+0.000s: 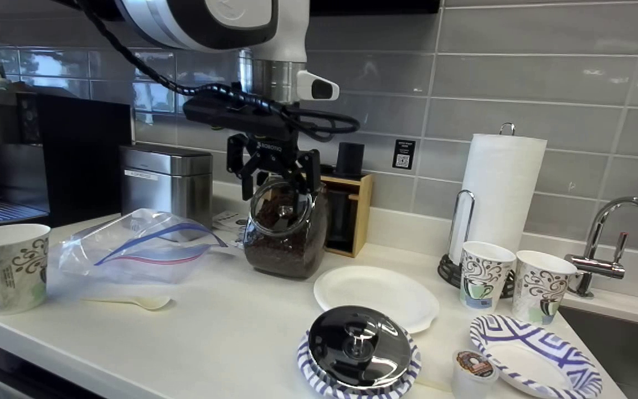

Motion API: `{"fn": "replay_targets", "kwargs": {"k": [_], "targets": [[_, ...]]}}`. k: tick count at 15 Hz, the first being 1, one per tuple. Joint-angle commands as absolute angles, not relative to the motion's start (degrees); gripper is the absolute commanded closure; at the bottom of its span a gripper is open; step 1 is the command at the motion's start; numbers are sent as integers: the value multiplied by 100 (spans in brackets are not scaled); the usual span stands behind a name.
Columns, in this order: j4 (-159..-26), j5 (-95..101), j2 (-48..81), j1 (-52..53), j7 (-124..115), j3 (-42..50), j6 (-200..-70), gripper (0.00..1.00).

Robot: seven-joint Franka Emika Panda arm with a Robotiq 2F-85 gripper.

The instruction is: Put the silver spoon inside the glass coffee jug

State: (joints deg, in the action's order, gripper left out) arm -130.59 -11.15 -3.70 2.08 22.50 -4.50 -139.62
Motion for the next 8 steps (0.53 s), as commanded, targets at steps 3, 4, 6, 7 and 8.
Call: {"fn": "replay_targets", "kwargs": {"k": [3, 4, 6, 7, 8], "targets": [[-13805, -1711, -1134, 375, 3079, -161, -14242, 0], [-13867, -1760, -1222, 400, 3154, -109, -14259, 0], [-13995, -1807, -1409, 458, 3251, -14, -14299, 0], [-14047, -1829, -1493, 493, 3299, 38, -14327, 0], [-14117, -1841, -1576, 531, 3318, 77, -14378, 0]]}}
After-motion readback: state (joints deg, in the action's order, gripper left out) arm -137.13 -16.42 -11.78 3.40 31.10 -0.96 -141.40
